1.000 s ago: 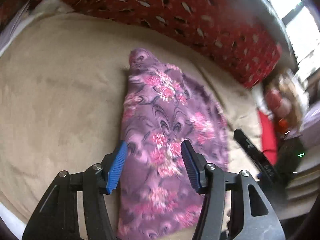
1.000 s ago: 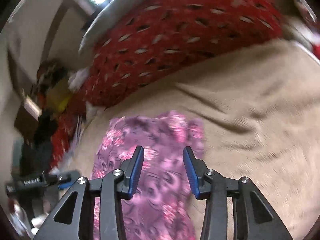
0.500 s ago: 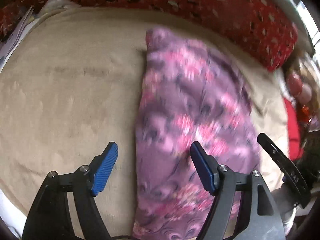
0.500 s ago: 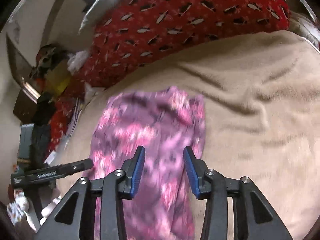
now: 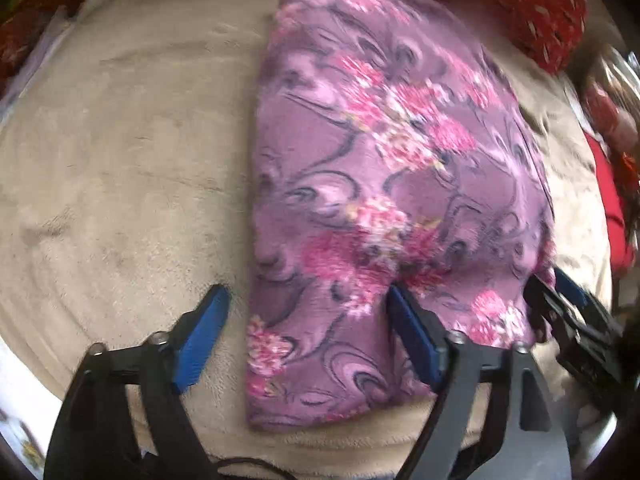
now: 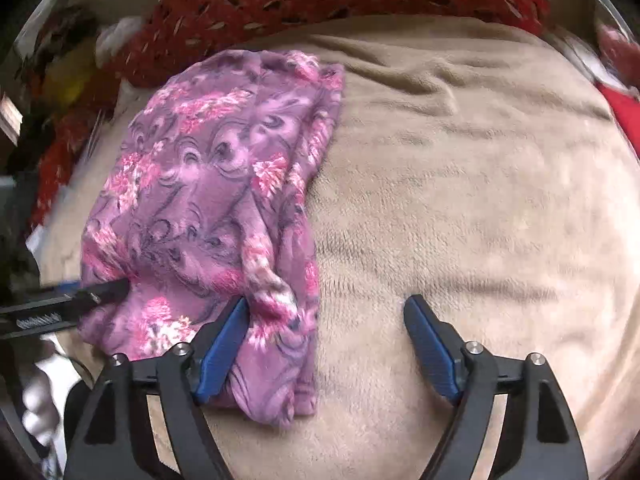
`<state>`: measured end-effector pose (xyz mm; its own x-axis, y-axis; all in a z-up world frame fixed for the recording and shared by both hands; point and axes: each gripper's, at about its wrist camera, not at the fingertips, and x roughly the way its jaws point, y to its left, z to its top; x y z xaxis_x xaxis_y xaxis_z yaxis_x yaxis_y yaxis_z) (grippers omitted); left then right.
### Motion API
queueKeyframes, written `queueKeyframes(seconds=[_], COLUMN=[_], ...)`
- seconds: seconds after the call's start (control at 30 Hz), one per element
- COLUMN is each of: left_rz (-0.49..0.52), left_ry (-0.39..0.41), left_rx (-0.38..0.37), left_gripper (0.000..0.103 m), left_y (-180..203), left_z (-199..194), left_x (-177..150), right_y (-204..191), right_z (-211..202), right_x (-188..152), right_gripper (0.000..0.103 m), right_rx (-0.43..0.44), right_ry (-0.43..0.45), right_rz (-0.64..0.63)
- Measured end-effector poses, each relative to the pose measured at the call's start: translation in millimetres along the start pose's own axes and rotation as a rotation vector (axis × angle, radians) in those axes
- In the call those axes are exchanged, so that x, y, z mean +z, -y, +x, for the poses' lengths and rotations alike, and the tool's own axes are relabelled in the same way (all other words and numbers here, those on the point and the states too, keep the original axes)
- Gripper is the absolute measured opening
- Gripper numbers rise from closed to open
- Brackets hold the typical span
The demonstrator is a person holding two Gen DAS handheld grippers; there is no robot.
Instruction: Fold small clothes
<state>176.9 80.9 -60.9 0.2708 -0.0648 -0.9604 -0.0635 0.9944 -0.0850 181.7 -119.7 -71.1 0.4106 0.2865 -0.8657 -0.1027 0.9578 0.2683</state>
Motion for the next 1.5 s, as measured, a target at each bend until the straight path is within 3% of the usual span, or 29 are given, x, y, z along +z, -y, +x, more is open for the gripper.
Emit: queueKeyframes(seconds=[0.2,0.33,0.53,0.7,0.9,1.07,1.23,1.5], left_rz=[-0.004,-0.009,-0.027,-0.016,-0.041,-0.059,-0.015,0.074], left_ry=[-0.005,-0.009,-0.025,-0.027,-0.013,0.089,0.161,0.220], left_rx=[0.005,-0.006,0.008,-0.009,-0.009,0.066,0.149,0.163], left_gripper=[0.087,0.090,0.103,0.103,0.103,0.103,0.103,0.103], left_y=[-2,-12,-30,-37,-57,-77,-77,-48], left_z=[-1,-3,8,9,-14,-44,-64,-84], left_x=[-6,-13,-23,-28,-50,-76,-103,-118], right_y=[-7,-7,1,9,-6,-17,-39,-55], right_z=[1,1,-10,-26,-41,-86,-122,-157], right_x=[-13,-16,-38,-57,-67,-75,-90,-100], right_gripper=[0.095,0.102,0.103,0.103,0.101,0.103,0.103,0.103], right_rx=[-0.047,-0.091,-0.110,-0.108,-0.172,-0.208,-0.228,-0.245], right_ry=[0.001,-0.018,0.002,-0.029,-0.052,0.046,0.140,0.273], right_rz=[-0.017,0.063,0.090,0.072,0.048,0.009,-0.066,-0.172])
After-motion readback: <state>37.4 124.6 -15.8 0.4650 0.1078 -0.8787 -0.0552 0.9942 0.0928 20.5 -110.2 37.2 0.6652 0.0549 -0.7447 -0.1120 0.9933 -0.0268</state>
